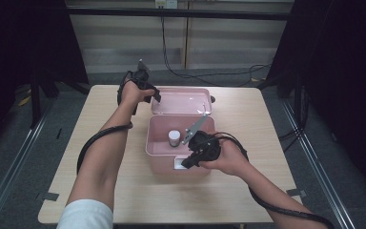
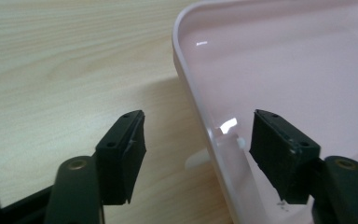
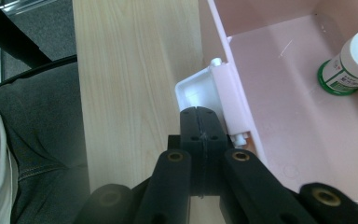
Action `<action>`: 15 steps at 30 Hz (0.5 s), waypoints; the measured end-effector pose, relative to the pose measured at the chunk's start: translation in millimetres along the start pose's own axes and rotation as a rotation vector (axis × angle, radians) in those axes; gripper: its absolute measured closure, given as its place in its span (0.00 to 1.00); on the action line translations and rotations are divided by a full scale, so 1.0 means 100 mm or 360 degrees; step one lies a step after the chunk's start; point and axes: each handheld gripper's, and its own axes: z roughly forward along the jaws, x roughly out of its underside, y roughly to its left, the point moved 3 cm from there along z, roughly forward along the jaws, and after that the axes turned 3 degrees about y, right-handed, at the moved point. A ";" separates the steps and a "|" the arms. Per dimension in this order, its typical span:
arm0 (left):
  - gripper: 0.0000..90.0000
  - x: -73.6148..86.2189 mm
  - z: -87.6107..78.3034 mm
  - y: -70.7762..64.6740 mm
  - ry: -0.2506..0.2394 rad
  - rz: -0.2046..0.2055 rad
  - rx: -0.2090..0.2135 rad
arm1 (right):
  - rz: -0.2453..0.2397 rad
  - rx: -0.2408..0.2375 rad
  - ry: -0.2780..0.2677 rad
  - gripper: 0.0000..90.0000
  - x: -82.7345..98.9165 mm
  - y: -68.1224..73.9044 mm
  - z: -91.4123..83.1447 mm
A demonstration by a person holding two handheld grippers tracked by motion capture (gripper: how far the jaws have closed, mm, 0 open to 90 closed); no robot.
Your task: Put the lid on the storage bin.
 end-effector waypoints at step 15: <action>0.64 -0.09 0.06 0.01 0.0014 -0.0070 -0.0024 | 0.0009 -0.0026 -0.0007 1.00 0.01 -0.02 0.00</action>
